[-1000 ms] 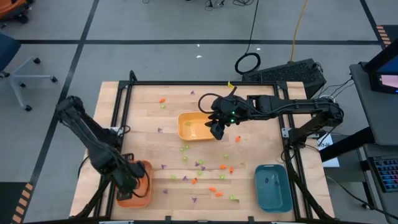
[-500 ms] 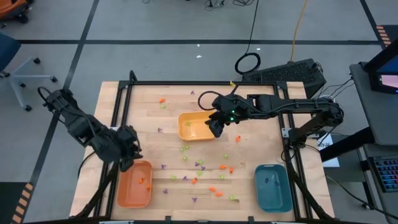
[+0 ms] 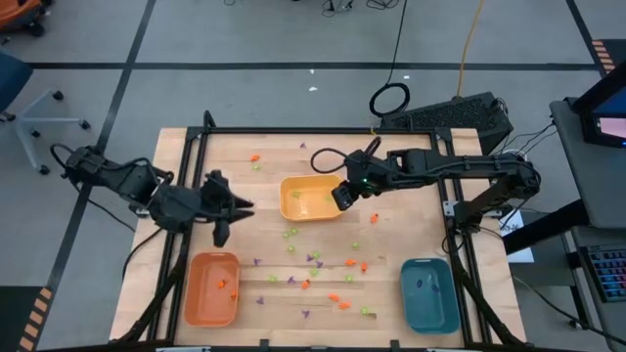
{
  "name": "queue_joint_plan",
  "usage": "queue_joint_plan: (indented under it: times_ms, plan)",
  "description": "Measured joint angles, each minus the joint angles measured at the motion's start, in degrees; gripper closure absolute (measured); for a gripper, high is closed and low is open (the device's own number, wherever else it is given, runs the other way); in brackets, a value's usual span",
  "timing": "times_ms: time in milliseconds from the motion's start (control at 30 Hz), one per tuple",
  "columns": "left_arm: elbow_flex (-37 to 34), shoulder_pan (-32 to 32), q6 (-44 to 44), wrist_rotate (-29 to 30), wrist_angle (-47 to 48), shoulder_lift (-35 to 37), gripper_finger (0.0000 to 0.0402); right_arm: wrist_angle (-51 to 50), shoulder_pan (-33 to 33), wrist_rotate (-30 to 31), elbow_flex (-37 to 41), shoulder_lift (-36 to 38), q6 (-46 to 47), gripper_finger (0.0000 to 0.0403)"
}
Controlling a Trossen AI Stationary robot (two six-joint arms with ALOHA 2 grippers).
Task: Sort Halloween decoration
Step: Put the violet witch hat toy into the blue bin
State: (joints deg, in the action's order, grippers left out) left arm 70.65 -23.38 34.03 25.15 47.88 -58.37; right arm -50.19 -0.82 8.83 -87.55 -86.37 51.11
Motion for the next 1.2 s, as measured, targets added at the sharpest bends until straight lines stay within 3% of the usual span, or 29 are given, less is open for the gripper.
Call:
queue_joint_plan:
  times_ms: [367, 633, 933, 1200]
  plan:
    - [0.0, 9.8, -3.5, -5.2, 1.3, 0.0, 0.032, -19.2, -4.4, -3.0, 0.0, 0.0, 6.1, 0.0245]
    - [0.0, 13.7, -4.9, -6.0, 2.6, 0.0, 0.032, -22.7, -17.1, -2.9, 0.0, -0.4, 0.4, 0.0245]
    - [0.0, 18.1, -5.9, -5.9, 2.5, -0.2, 0.032, -18.6, -30.4, -4.0, 0.0, -7.6, -23.3, 0.0245]
    - [0.0, 20.0, -4.4, -5.9, 2.4, -1.0, 0.032, -18.7, -33.4, -9.2, 0.0, -18.1, -34.9, 0.0245]
